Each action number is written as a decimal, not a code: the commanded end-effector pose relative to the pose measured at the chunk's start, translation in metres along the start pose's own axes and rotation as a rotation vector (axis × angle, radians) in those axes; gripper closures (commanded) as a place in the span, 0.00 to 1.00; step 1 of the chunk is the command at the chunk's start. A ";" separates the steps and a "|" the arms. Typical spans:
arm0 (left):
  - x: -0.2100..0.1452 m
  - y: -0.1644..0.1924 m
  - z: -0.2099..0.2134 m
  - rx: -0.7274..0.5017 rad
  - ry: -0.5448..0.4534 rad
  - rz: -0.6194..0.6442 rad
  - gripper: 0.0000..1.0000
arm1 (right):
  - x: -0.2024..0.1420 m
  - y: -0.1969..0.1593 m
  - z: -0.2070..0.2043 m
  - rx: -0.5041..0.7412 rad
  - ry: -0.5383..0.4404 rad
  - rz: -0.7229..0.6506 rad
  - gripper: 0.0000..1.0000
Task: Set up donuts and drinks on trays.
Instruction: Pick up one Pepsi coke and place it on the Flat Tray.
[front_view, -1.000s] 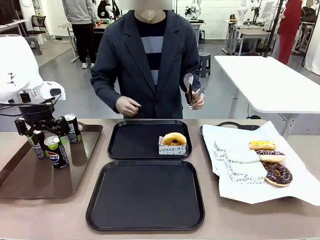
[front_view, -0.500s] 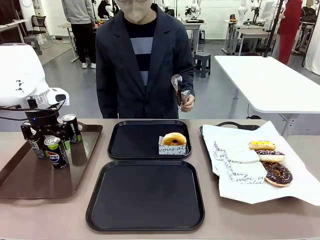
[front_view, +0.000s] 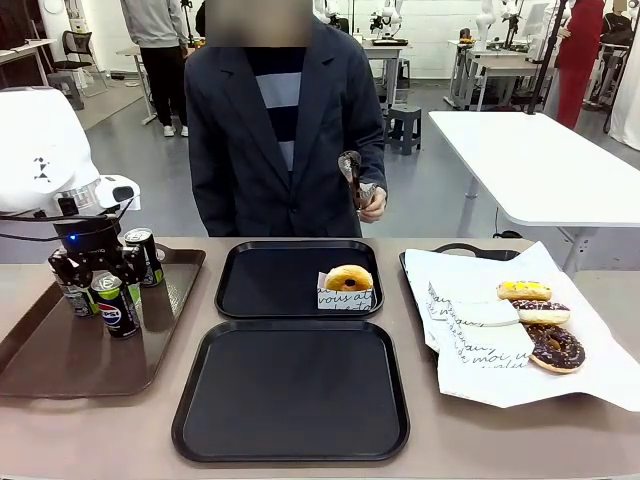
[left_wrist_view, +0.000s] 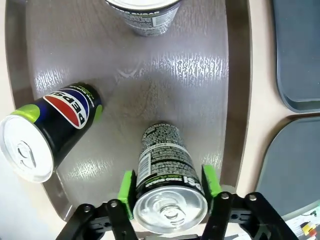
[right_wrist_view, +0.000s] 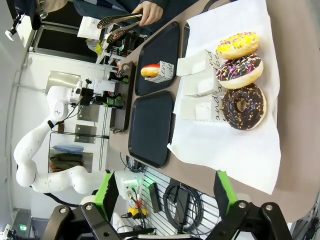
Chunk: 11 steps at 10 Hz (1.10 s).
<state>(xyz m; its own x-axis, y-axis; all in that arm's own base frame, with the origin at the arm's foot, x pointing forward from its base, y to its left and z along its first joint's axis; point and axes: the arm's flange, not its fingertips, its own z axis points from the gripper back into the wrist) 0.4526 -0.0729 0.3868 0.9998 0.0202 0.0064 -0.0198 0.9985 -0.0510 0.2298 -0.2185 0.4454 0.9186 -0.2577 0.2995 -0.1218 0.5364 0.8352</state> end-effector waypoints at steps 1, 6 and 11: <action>-0.002 -0.002 0.006 -0.021 0.010 0.008 1.00 | 0.002 -0.001 0.001 0.017 -0.009 0.014 0.00; -0.045 -0.026 0.102 0.049 0.007 -0.071 1.00 | 0.002 -0.001 0.001 0.017 -0.009 0.014 0.00; -0.078 -0.028 0.193 0.046 0.062 -0.030 1.00 | 0.002 -0.001 0.001 0.017 -0.009 0.014 0.00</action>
<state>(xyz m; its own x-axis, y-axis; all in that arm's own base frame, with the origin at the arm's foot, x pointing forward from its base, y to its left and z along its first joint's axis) 0.3585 -0.0972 0.5945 0.9974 -0.0678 -0.0236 0.0678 0.9977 0.0007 0.2300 -0.2183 0.4454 0.9191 -0.2565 0.2990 -0.1217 0.5369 0.8348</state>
